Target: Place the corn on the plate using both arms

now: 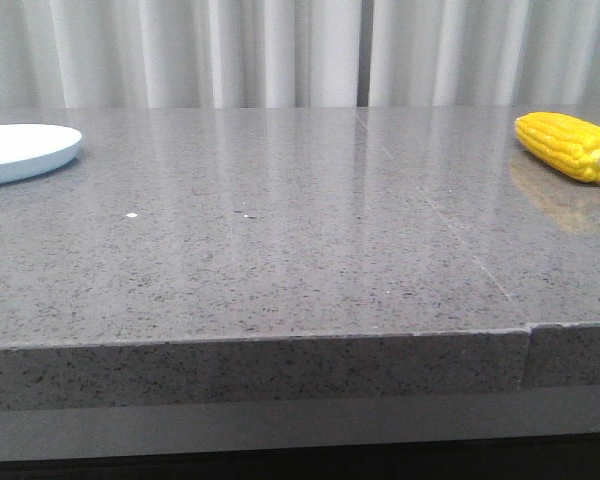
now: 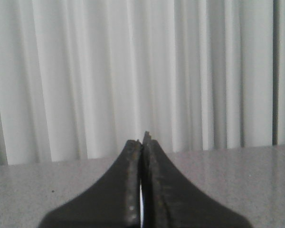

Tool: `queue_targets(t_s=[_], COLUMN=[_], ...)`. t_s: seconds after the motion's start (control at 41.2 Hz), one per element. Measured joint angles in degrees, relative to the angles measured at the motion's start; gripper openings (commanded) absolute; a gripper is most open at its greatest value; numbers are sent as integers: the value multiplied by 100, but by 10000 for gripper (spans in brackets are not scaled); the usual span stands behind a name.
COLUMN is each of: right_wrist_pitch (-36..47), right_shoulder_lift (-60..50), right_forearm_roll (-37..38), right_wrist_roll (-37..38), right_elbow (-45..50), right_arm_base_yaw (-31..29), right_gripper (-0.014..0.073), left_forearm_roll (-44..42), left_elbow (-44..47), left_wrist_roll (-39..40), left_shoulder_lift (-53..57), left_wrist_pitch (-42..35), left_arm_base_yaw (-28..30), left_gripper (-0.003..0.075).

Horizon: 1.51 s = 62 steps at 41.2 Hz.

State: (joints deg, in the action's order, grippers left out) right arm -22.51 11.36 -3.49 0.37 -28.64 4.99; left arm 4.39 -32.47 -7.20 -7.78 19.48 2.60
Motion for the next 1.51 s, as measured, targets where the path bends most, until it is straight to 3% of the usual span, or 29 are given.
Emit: queue_targets(t_s=[0.316, 0.632, 0.704, 0.802, 0.923, 1.02, 1.239, 1.506], right_wrist_pitch=[-899, -956, -956, -956, -956, -956, -956, -956], right_shoulder_lift=[1186, 1704, 1733, 1733, 1733, 1733, 1733, 1733], right_forearm_roll=[0, 0, 0, 0, 0, 0, 0, 0], right_wrist_roll=[0, 0, 0, 0, 0, 0, 0, 0], right_elbow=[-438, -319, -319, -319, -319, -319, -319, -319], right_arm_base_yaw=[0, 0, 0, 0, 0, 0, 0, 0], right_gripper=[-120, -112, -60, 115, 377, 468, 469, 469], left_forearm_roll=[-9, -9, -9, -9, -9, -9, -9, -9], left_elbow=[-408, 31, 100, 150, 158, 158, -23, -667], left_wrist_roll=[0, 0, 0, 0, 0, 0, 0, 0], left_shoulder_lift=[-1048, -1404, -1416, -1425, -1425, -1425, -1650, -2787], left_wrist_pitch=[1363, 1458, 1458, 1458, 1458, 1458, 1726, 2243], left_arm_base_yaw=[0, 0, 0, 0, 0, 0, 0, 0], left_gripper=[-20, -20, -10, 102, 370, 503, 515, 515])
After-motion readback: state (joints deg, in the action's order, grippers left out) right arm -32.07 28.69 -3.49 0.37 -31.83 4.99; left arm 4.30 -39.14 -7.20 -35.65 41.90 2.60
